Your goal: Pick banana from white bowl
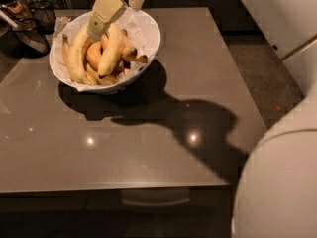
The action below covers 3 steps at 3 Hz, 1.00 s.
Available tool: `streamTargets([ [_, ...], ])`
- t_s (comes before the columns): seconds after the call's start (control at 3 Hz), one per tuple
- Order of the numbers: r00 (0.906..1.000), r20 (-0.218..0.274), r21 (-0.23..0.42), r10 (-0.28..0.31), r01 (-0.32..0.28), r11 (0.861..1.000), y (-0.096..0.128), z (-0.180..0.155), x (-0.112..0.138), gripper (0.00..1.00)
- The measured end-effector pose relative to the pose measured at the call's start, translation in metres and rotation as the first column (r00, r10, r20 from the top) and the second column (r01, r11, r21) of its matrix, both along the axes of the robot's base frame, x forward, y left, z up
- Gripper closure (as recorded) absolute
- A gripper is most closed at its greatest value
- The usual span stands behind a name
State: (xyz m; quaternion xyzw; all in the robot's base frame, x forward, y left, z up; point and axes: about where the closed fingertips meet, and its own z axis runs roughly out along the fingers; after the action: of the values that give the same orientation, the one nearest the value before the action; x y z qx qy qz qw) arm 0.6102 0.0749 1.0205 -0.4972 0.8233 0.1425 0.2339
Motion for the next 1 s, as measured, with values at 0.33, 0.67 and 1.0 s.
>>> streamTargets([
  [0.33,0.9994,-0.019,-0.026,-0.029,0.028,0.999,0.0,-0.011,0.011,0.18],
  [0.67,0.9983,-0.029,-0.052,-0.051,0.05,0.997,0.002,-0.017,0.02,0.18],
  [1.0,0.9972,-0.046,-0.086,-0.059,0.055,0.995,0.009,-0.026,0.027,0.19],
])
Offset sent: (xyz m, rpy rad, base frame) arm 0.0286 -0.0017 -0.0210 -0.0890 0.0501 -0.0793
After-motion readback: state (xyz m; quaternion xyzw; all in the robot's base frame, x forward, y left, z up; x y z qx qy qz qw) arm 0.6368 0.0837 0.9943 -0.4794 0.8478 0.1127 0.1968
